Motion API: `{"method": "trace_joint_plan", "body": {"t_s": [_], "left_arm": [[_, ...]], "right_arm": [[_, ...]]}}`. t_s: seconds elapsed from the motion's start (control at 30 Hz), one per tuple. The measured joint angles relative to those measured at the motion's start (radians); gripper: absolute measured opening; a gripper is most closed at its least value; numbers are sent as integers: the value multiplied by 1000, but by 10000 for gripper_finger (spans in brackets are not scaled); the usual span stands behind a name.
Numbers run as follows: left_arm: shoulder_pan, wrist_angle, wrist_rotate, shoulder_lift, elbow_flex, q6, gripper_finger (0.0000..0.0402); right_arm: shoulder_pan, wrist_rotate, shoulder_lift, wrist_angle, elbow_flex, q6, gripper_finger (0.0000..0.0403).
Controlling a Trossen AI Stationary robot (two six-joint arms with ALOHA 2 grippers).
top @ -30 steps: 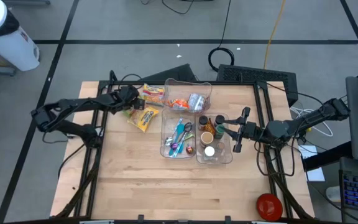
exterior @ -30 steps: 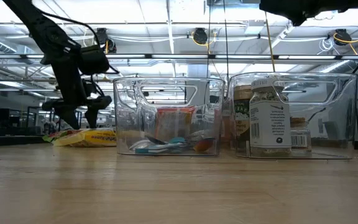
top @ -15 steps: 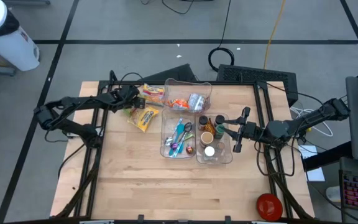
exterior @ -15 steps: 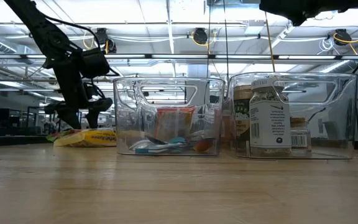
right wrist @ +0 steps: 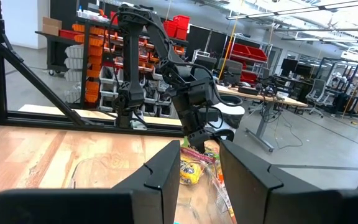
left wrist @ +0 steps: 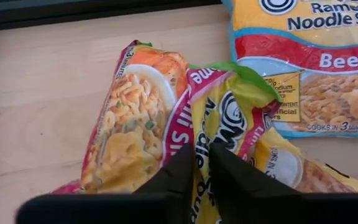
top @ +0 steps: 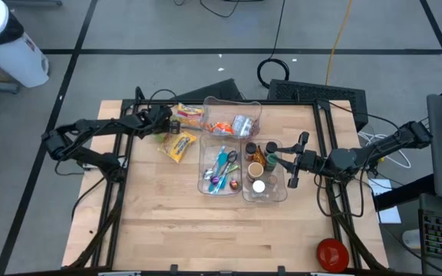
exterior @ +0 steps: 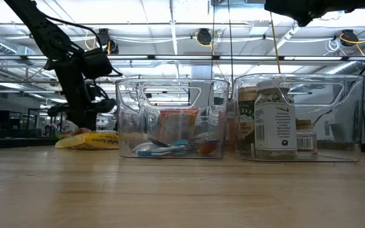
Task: Pick & Place Food Item
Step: Put the green noodle pack into the top transparent bin
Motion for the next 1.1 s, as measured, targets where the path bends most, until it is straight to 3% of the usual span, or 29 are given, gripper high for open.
{"method": "trace_joint_plan", "body": {"t_s": [0.27,0.67,1.1], "left_arm": [[1,5,-8,1,-1,24,4],[-19,-3,-28,-77,5,37,6],[-114,5,-33,-266,7,56,7]], "right_arm": [[0,0,0,-2,0,0,105],[0,0,0,-3,0,0,105],[0,0,0,-3,0,0,105]]}}
